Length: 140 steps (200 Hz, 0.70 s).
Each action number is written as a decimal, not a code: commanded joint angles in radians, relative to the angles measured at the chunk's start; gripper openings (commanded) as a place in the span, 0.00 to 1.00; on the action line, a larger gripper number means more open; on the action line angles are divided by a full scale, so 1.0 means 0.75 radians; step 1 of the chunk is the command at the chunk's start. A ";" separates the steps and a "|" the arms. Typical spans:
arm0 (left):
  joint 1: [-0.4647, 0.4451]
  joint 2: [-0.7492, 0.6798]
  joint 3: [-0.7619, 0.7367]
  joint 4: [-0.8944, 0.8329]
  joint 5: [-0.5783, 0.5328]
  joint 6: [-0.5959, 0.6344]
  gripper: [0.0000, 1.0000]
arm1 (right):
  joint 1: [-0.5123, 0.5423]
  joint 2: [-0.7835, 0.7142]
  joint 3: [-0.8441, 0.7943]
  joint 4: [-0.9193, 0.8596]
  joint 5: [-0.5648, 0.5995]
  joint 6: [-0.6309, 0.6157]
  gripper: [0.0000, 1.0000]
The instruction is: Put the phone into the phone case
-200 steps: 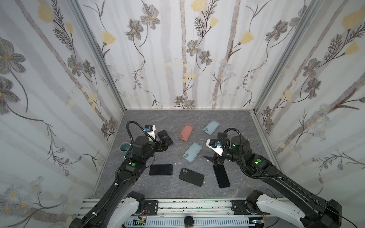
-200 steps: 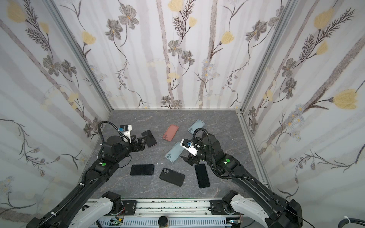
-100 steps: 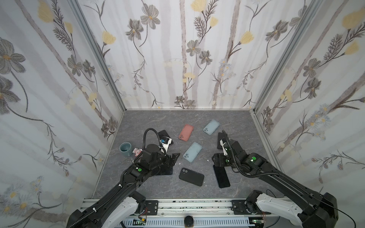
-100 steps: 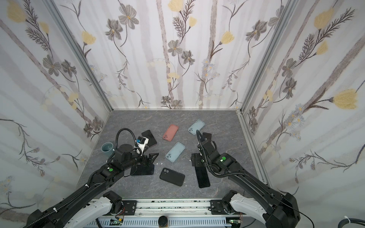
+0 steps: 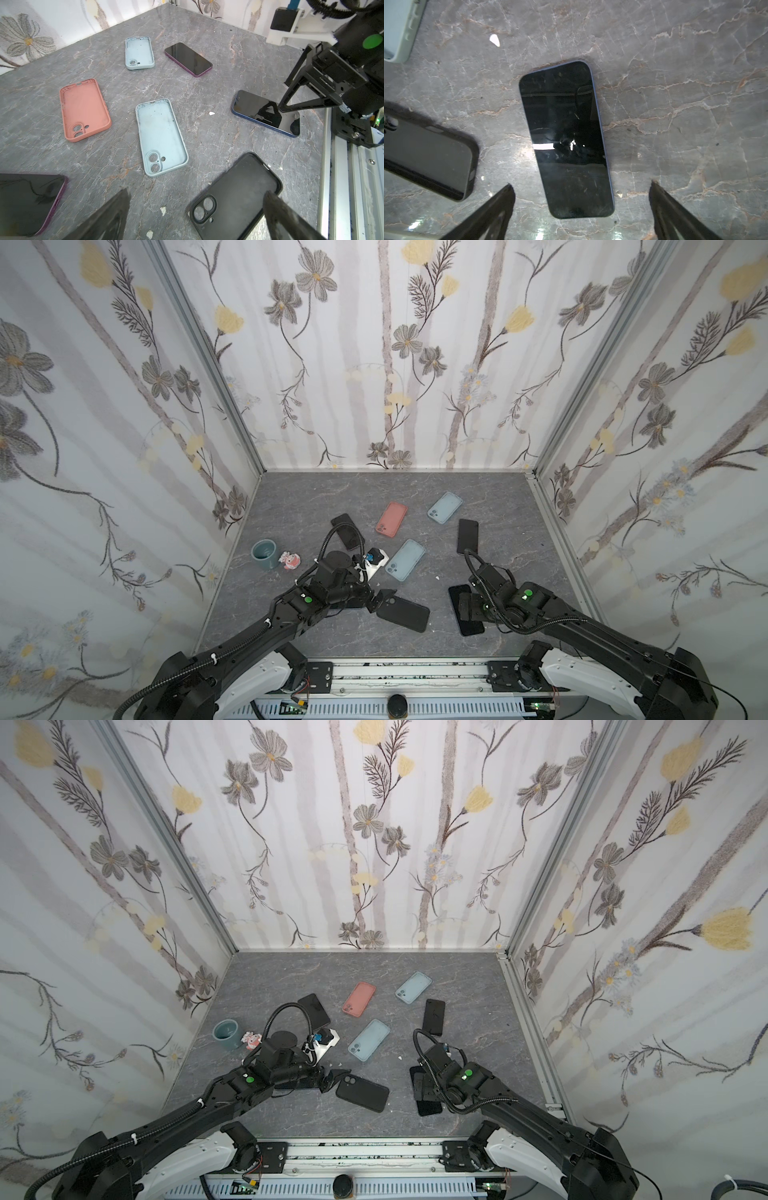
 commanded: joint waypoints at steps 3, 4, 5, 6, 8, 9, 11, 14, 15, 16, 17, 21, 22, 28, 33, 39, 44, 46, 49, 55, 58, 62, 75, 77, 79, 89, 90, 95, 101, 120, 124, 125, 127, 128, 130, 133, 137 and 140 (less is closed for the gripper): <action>-0.013 0.009 -0.017 0.053 0.034 0.074 1.00 | 0.006 0.015 -0.020 0.020 0.019 -0.003 1.00; -0.014 0.009 -0.018 0.054 0.034 0.077 1.00 | 0.006 0.016 -0.020 0.019 0.019 -0.005 1.00; -0.015 0.008 -0.020 0.054 0.035 0.080 1.00 | 0.006 0.017 -0.020 0.017 0.018 -0.006 1.00; -0.016 0.008 -0.020 0.054 0.036 0.081 1.00 | 0.006 0.017 -0.020 0.016 0.019 -0.006 1.00; -0.017 0.009 -0.023 0.056 0.038 0.085 1.00 | 0.006 0.018 -0.020 0.016 0.019 -0.007 1.00; -0.018 0.008 -0.023 0.055 0.038 0.087 1.00 | 0.007 0.018 -0.020 0.016 0.020 -0.008 1.00; -0.020 0.008 -0.023 0.058 0.036 0.088 1.00 | 0.008 0.017 -0.020 0.016 0.020 -0.008 1.00; -0.021 0.006 -0.026 0.063 0.036 0.091 1.00 | 0.008 0.018 -0.021 0.019 0.019 -0.012 1.00; -0.022 0.006 -0.026 0.064 0.035 0.091 1.00 | 0.008 0.017 -0.022 0.019 0.020 -0.011 1.00; -0.022 0.007 -0.026 0.065 0.034 0.090 1.00 | 0.008 0.017 -0.022 0.019 0.021 -0.012 1.00; -0.023 0.007 -0.026 0.067 0.035 0.090 1.00 | 0.009 0.018 -0.023 0.021 0.021 -0.012 1.00; -0.023 0.005 -0.031 0.074 0.032 0.088 1.00 | 0.010 0.017 -0.027 0.023 0.020 -0.014 1.00; -0.023 0.005 -0.033 0.075 0.031 0.087 1.00 | 0.010 0.017 -0.028 0.024 0.020 -0.015 1.00; -0.024 0.002 -0.043 0.091 0.032 0.086 1.00 | 0.011 0.018 -0.032 0.029 0.017 -0.015 1.00; -0.025 -0.002 -0.053 0.100 0.034 0.092 1.00 | 0.012 0.019 -0.034 0.032 0.014 -0.015 1.00; -0.025 -0.005 -0.061 0.106 0.043 0.103 1.00 | 0.014 0.023 -0.036 0.036 0.011 -0.015 1.00; -0.025 -0.010 -0.070 0.109 0.050 0.108 1.00 | 0.015 0.028 -0.035 0.037 0.009 -0.015 1.00; -0.025 -0.011 -0.072 0.110 0.054 0.110 1.00 | 0.016 0.028 -0.035 0.038 0.009 -0.015 1.00; -0.026 -0.013 -0.073 0.103 0.057 0.115 1.00 | 0.017 0.033 -0.036 0.037 0.007 -0.015 1.00; -0.027 -0.020 -0.075 0.103 0.058 0.116 1.00 | 0.018 0.039 -0.035 0.038 0.007 -0.015 1.00; -0.028 -0.022 -0.078 0.103 0.058 0.115 1.00 | 0.020 0.042 -0.036 0.037 0.006 -0.015 1.00; -0.027 -0.026 -0.079 0.105 0.054 0.113 1.00 | 0.022 0.047 -0.037 0.038 0.006 -0.014 1.00; -0.028 -0.036 -0.086 0.108 0.047 0.115 1.00 | 0.030 0.057 -0.038 0.040 0.007 -0.011 1.00; -0.028 -0.037 -0.087 0.109 0.045 0.115 1.00 | 0.031 0.060 -0.037 0.040 0.007 -0.009 1.00; -0.027 -0.038 -0.086 0.110 0.043 0.115 1.00 | 0.032 0.062 -0.038 0.042 0.007 -0.008 1.00; -0.028 -0.039 -0.087 0.111 0.037 0.118 1.00 | 0.036 0.070 -0.043 0.050 0.003 -0.002 1.00; -0.029 -0.040 -0.088 0.110 0.035 0.118 1.00 | 0.036 0.072 -0.043 0.049 0.002 -0.002 1.00; -0.028 -0.041 -0.089 0.111 0.033 0.119 1.00 | 0.039 0.076 -0.043 0.053 0.000 0.001 1.00; -0.028 -0.038 -0.088 0.111 0.028 0.120 1.00 | 0.042 0.082 -0.044 0.054 -0.001 0.005 1.00; -0.027 -0.031 -0.080 0.106 0.022 0.124 1.00 | 0.051 0.100 -0.042 0.060 -0.002 0.012 1.00; -0.027 -0.031 -0.078 0.104 0.021 0.125 1.00 | 0.053 0.103 -0.043 0.060 -0.003 0.013 1.00; -0.027 -0.031 -0.077 0.104 0.021 0.126 1.00 | 0.053 0.103 -0.043 0.060 -0.003 0.013 1.00; -0.028 -0.030 -0.078 0.104 0.021 0.126 1.00 | 0.053 0.105 -0.041 0.061 -0.003 0.014 1.00; -0.028 -0.029 -0.078 0.103 0.021 0.127 1.00 | 0.054 0.104 -0.042 0.062 -0.003 0.014 1.00; -0.028 -0.030 -0.075 0.102 0.019 0.127 1.00 | 0.055 0.106 -0.041 0.062 -0.005 0.014 1.00; -0.028 -0.030 -0.074 0.102 0.021 0.124 1.00 | 0.057 0.107 -0.040 0.064 -0.004 0.016 1.00; -0.029 -0.031 -0.076 0.098 0.020 0.124 1.00 | 0.059 0.109 -0.040 0.067 -0.003 0.019 1.00; -0.028 -0.032 -0.076 0.099 0.019 0.121 1.00 | 0.059 0.110 -0.041 0.068 -0.005 0.021 1.00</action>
